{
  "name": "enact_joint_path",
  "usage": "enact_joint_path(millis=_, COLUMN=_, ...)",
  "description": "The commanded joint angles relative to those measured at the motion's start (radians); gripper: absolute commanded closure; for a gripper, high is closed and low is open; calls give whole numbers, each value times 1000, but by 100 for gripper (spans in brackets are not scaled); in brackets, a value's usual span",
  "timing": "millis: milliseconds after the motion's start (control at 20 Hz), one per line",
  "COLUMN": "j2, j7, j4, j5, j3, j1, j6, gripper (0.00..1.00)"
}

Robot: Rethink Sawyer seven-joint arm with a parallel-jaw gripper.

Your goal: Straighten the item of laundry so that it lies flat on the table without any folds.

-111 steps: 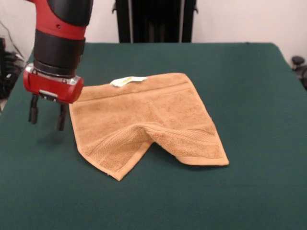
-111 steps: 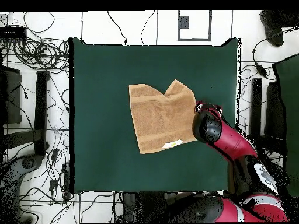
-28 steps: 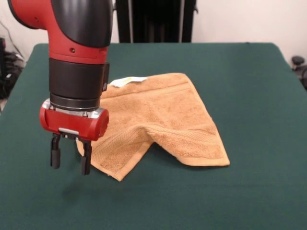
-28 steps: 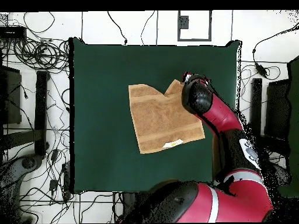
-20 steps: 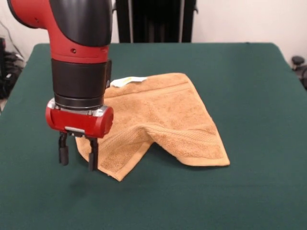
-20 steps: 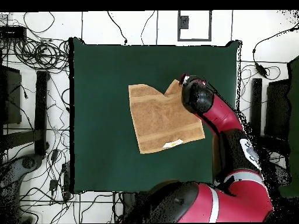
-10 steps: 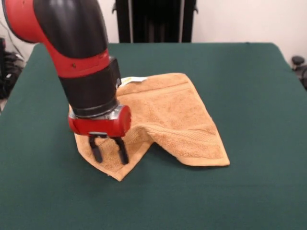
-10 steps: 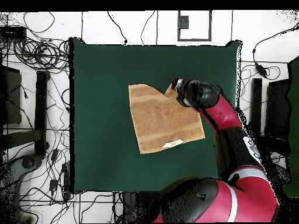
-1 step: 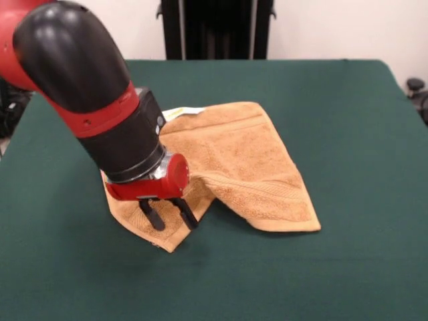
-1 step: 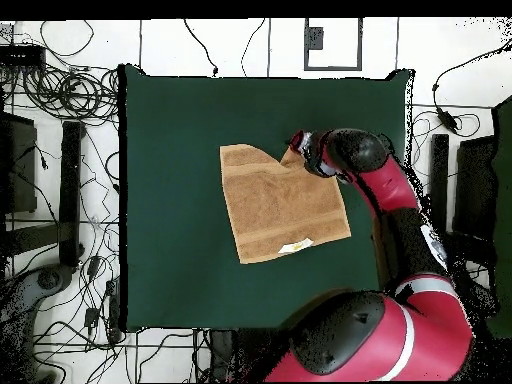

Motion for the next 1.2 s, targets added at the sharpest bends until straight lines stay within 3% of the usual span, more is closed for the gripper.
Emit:
enact_joint_path(millis=50, j2=112, j7=61, j4=-63, j5=16, j3=144, j1=31, j6=109, gripper=0)
enact_joint_path(millis=450, j2=127, j7=43, j4=-103, j5=-9, j3=129, j1=35, j6=102, gripper=0)
enact_joint_path(millis=850, j2=87, j7=26, j4=-55, j5=-75, j3=105, j1=42, j6=-114, gripper=0)
enact_joint_path(millis=1200, j2=61, j7=78, j4=-33, j5=-115, j3=80, j1=60, j6=-183, gripper=0)
